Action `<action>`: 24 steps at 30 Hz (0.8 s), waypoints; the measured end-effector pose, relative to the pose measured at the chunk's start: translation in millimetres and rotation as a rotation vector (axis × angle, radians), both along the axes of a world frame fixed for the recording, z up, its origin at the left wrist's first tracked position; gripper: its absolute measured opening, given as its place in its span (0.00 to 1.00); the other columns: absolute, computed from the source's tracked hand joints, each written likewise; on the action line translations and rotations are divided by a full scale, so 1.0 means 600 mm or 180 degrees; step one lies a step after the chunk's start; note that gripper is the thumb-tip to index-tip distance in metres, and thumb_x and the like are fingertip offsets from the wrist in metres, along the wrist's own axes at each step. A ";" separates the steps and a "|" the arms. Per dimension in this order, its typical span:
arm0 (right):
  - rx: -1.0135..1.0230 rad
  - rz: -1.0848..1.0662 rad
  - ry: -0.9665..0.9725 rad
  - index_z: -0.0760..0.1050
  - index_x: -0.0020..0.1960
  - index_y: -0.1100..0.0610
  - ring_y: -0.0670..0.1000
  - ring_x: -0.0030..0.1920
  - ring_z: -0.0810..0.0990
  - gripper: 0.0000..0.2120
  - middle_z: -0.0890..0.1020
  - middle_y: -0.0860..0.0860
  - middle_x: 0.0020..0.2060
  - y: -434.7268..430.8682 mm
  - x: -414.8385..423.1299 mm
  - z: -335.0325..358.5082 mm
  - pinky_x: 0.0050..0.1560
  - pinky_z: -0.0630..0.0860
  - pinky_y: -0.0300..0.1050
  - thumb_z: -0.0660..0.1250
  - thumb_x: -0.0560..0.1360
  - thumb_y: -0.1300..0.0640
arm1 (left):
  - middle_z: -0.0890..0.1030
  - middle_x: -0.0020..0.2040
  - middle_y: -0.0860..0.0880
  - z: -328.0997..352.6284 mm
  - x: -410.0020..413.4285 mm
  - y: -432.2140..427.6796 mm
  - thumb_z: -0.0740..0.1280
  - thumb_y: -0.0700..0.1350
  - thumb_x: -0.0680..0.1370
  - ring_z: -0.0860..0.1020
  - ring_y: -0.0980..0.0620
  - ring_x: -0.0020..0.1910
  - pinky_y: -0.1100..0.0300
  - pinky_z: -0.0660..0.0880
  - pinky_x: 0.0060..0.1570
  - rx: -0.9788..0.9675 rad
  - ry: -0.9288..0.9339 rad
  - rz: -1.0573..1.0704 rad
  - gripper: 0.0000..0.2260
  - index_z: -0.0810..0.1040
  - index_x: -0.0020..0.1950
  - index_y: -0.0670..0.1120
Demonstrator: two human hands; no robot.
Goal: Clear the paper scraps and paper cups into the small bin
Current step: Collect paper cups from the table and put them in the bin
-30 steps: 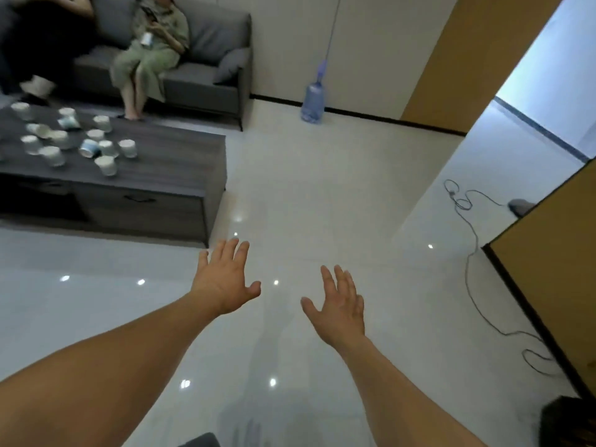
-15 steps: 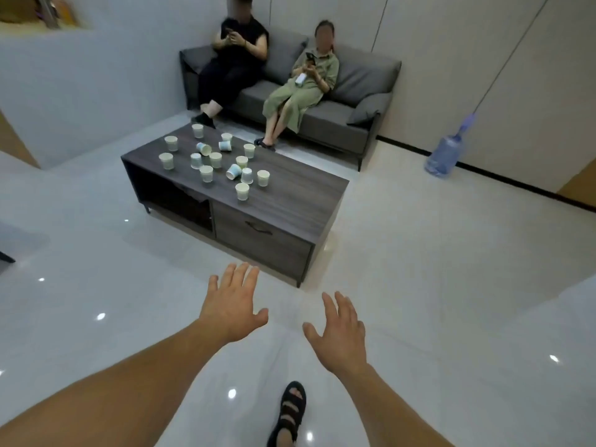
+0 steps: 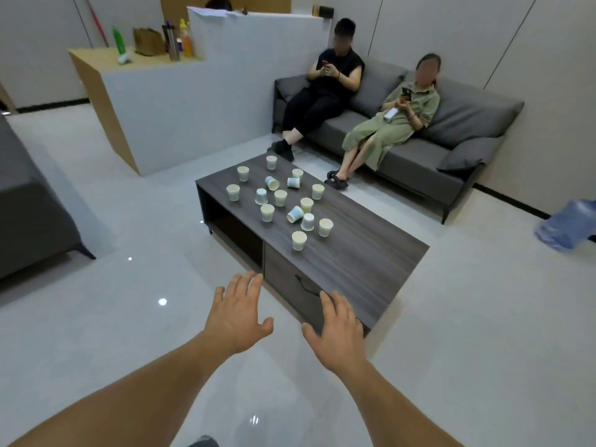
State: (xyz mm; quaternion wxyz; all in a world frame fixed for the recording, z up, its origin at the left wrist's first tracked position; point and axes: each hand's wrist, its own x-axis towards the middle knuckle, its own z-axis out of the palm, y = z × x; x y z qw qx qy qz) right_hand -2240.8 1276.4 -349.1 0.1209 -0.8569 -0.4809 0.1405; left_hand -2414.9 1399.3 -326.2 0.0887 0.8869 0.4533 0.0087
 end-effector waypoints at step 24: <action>-0.0961 -0.0363 0.0420 0.45 0.79 0.47 0.56 0.77 0.52 0.42 0.47 0.50 0.79 0.563 0.264 -0.103 0.72 0.63 0.56 0.63 0.74 0.38 | 0.50 0.78 0.49 -0.103 0.263 0.606 0.64 0.62 0.73 0.46 0.49 0.77 0.46 0.51 0.74 -0.0817 0.0152 -0.0481 0.43 0.44 0.78 0.49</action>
